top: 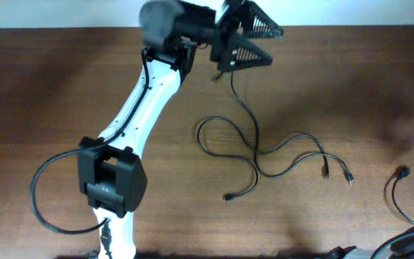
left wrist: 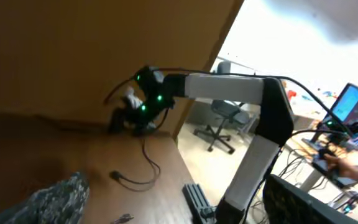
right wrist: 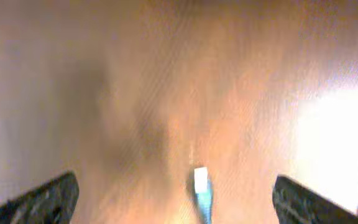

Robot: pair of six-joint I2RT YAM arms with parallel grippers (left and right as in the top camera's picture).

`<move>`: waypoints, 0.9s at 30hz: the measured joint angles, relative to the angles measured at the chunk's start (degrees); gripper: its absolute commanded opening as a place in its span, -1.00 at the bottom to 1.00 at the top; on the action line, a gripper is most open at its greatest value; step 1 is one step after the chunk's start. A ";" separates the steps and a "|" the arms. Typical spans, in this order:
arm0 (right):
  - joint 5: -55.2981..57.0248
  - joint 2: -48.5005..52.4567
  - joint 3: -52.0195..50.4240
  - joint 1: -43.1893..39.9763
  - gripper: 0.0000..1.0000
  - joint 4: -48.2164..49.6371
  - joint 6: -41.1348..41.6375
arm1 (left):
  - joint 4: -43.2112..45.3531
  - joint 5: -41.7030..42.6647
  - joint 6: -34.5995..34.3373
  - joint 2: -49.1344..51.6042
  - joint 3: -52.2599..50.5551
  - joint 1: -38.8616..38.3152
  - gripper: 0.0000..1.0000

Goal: Untangle cables

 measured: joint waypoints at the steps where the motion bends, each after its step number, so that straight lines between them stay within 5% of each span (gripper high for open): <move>1: -2.67 -0.33 -1.44 -0.02 0.98 -3.08 4.37 | 3.87 0.07 -4.00 -0.44 0.35 0.83 0.55; 9: -7.74 -36.22 -32.48 -0.02 0.98 -0.37 13.64 | 3.43 0.22 -11.08 -0.63 -6.34 14.40 0.43; 14: -5.09 -38.23 -33.92 -0.02 0.98 2.21 16.57 | 2.89 -8.39 -8.00 -0.42 -42.14 22.69 0.37; 17: -0.90 -38.21 -33.94 -0.02 0.98 2.89 23.34 | 0.13 -15.58 -4.09 -0.42 -48.41 22.67 0.32; 18: -0.24 -38.23 -33.94 -0.02 0.98 2.89 24.00 | -6.78 -17.16 -1.88 -0.76 -48.46 22.69 0.32; 20: 1.81 -38.21 -33.97 -0.02 0.98 2.91 25.09 | -34.34 -24.11 11.17 -3.17 -48.46 22.08 0.50; 22: 2.82 -38.32 -35.10 -0.02 0.98 3.87 25.44 | -62.79 -45.57 33.90 -13.57 -49.35 17.25 0.97; 25: 5.60 -38.34 -36.79 -0.02 0.99 4.52 25.44 | -73.77 -69.22 47.89 -30.16 -48.96 9.57 1.00; 27: 9.49 -38.27 -40.33 -0.02 0.92 7.65 25.46 | -76.76 -74.93 50.66 -34.21 -48.87 8.79 0.98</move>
